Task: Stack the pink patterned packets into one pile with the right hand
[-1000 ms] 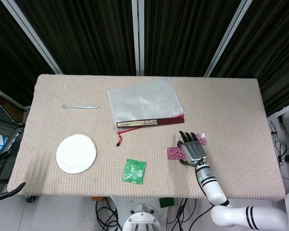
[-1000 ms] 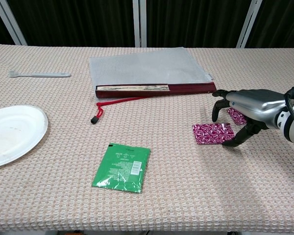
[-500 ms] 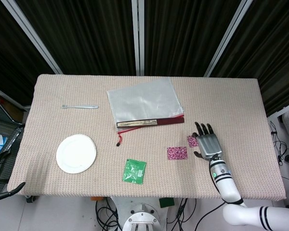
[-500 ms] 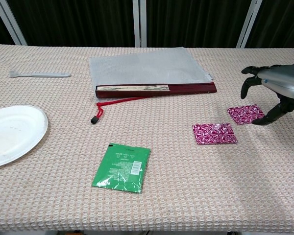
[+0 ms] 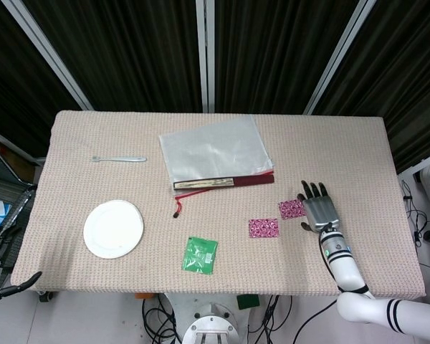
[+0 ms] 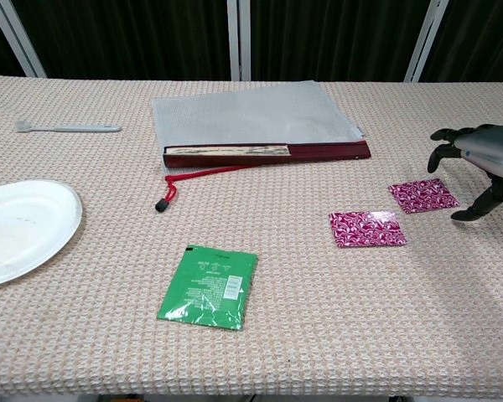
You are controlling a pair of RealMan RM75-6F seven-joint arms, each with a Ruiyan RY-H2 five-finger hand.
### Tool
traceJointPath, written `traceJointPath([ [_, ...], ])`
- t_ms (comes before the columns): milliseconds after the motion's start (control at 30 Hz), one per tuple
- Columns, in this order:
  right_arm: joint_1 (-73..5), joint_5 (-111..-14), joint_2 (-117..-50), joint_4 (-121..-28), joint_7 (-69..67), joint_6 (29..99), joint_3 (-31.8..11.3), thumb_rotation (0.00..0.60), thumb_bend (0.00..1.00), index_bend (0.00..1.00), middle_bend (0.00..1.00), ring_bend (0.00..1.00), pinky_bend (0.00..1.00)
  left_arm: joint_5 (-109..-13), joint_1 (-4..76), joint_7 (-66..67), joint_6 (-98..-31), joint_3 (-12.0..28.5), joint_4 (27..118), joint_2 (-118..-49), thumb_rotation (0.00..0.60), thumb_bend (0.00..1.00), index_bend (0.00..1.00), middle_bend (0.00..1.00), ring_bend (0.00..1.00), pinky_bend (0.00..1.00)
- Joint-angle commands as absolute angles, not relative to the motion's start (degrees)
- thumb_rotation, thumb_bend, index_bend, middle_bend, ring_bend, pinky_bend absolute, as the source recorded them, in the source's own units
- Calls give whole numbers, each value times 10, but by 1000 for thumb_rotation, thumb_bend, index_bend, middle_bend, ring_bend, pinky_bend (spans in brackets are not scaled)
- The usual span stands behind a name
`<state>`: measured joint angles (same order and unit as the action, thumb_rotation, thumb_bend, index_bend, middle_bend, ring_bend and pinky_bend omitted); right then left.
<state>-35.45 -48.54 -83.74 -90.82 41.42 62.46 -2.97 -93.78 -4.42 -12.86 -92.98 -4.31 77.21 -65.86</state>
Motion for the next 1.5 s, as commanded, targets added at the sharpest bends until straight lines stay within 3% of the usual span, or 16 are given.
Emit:
traceJointPath([
  [33, -359, -487, -845, -898, 412, 618, -33, 581, 477, 281, 0, 0, 0, -937, -44, -128, -929, -43, 773, -659, 160, 88, 90, 69, 9, 180],
  [533, -375, -473, -870, -878, 410, 596, -39, 583, 485, 284, 0, 0, 0, -932, -42, -127, -923, -42, 775, -656, 162, 88, 90, 69, 10, 179],
  [1067, -373, -483, -870, -881, 393, 606, -43, 586, 493, 428, 0, 0, 0, -933, -43, -129, -927, -41, 774, -656, 160, 89, 90, 69, 10, 179],
  [1267, -362, -513, -849, -916, 368, 622, -43, 590, 493, 442, 0, 0, 0, -932, -42, -132, -927, -40, 772, -658, 160, 88, 90, 69, 10, 180],
  [1500, -365, -514, -811, -1018, 393, 630, -41, 593, 490, 443, 0, 0, 0, -933, -41, -139, -926, -40, 765, -661, 160, 89, 89, 69, 10, 180],
])
